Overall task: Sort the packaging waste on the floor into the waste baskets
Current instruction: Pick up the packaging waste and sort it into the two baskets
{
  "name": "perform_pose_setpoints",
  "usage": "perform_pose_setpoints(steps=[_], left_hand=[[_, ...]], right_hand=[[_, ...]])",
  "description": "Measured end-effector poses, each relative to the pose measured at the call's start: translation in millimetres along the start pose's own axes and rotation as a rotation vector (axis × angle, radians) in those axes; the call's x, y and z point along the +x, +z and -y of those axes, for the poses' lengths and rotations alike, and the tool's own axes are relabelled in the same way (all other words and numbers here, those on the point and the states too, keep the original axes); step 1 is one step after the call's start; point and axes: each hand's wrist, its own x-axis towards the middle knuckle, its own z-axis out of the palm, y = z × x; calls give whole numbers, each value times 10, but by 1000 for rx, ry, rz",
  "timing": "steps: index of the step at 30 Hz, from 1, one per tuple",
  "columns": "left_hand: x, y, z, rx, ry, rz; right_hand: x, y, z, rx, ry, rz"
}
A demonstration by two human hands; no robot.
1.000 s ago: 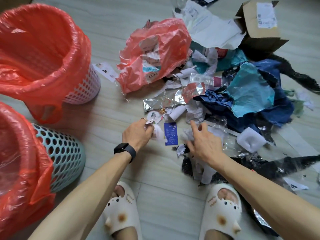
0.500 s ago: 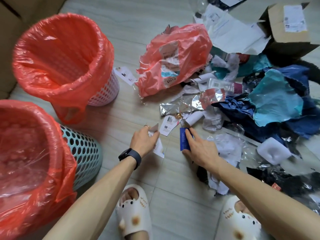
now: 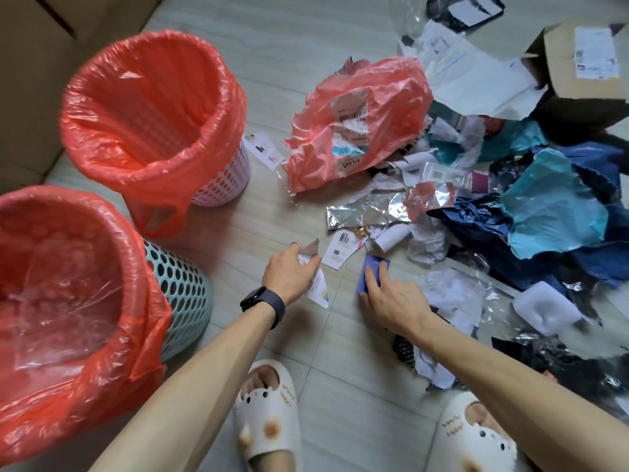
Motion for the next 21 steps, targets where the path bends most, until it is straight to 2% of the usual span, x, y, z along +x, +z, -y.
perform_pose_setpoints(steps=[7,11,14,18,21], left_hand=[[-86,-23,-80,-22,9,0],[-123,-59,-114,-39,13,-2],[-176,-124,-142,-56,9,-3],[-271,-256,-195,-77,37,-15],[-369,-402,-261,-95,52,-20]], right_hand=[[-61,-123,-72,-8,-13,-8],[-67,-346,-98,125,94,26],[-98,-541,-152,405,274,-35],[-149,-718,-265,1093,525,-86],[-188,-949,-290,1442,600,-118]])
